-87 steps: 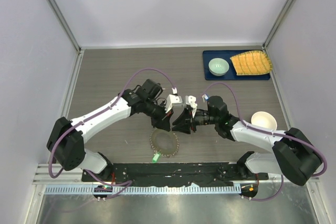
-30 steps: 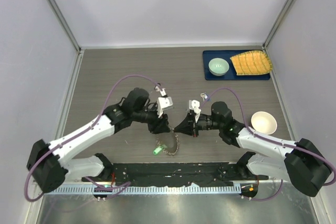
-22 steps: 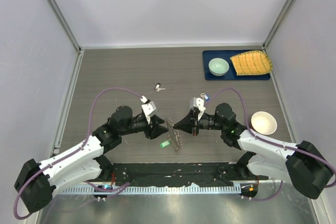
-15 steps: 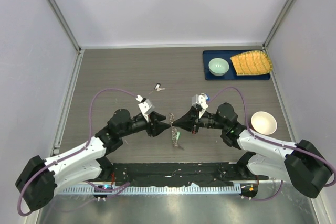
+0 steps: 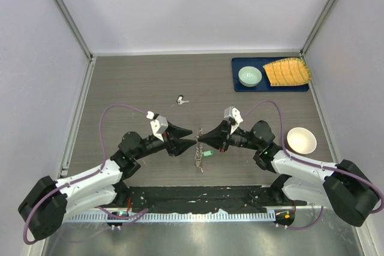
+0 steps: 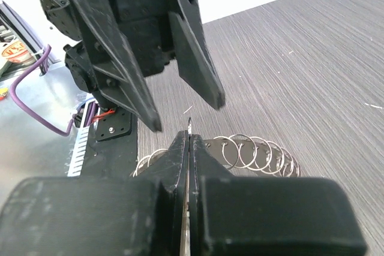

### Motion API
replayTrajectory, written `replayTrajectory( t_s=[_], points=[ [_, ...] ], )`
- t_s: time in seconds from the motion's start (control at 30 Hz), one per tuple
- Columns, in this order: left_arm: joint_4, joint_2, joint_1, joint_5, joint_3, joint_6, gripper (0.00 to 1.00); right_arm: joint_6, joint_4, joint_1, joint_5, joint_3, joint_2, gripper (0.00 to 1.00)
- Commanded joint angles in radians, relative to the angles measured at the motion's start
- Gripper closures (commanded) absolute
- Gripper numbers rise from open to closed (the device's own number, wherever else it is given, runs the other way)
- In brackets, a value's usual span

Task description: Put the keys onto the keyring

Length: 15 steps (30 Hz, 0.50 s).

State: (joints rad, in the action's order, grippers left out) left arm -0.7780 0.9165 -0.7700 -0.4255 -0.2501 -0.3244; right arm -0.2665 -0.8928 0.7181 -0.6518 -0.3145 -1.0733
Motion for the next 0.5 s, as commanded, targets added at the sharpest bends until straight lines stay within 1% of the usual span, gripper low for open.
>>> replayTrajectory(
  t_s=[0.0, 0.17, 0.37, 0.47],
  points=[
    [-0.164, -0.024, 0.001, -0.058, 0.008, -0.016, 0.5, -0.025, -0.1, 0.003, 0.031, 0.002, 0.004, 0.99],
    [-0.219, 0.01, 0.001, -0.064, 0.011, -0.018, 0.5, -0.045, -0.123, 0.003, 0.011, 0.002, 0.006, 0.99],
    [-0.259, 0.015, 0.001, -0.001, 0.051, -0.027, 0.5, -0.045, -0.109, 0.003, 0.04, 0.011, 0.039, 0.99],
    [-0.26, 0.013, 0.001, 0.01, 0.063, -0.028, 0.53, -0.048, -0.107, 0.003, 0.04, 0.011, 0.042, 0.99]
  ],
)
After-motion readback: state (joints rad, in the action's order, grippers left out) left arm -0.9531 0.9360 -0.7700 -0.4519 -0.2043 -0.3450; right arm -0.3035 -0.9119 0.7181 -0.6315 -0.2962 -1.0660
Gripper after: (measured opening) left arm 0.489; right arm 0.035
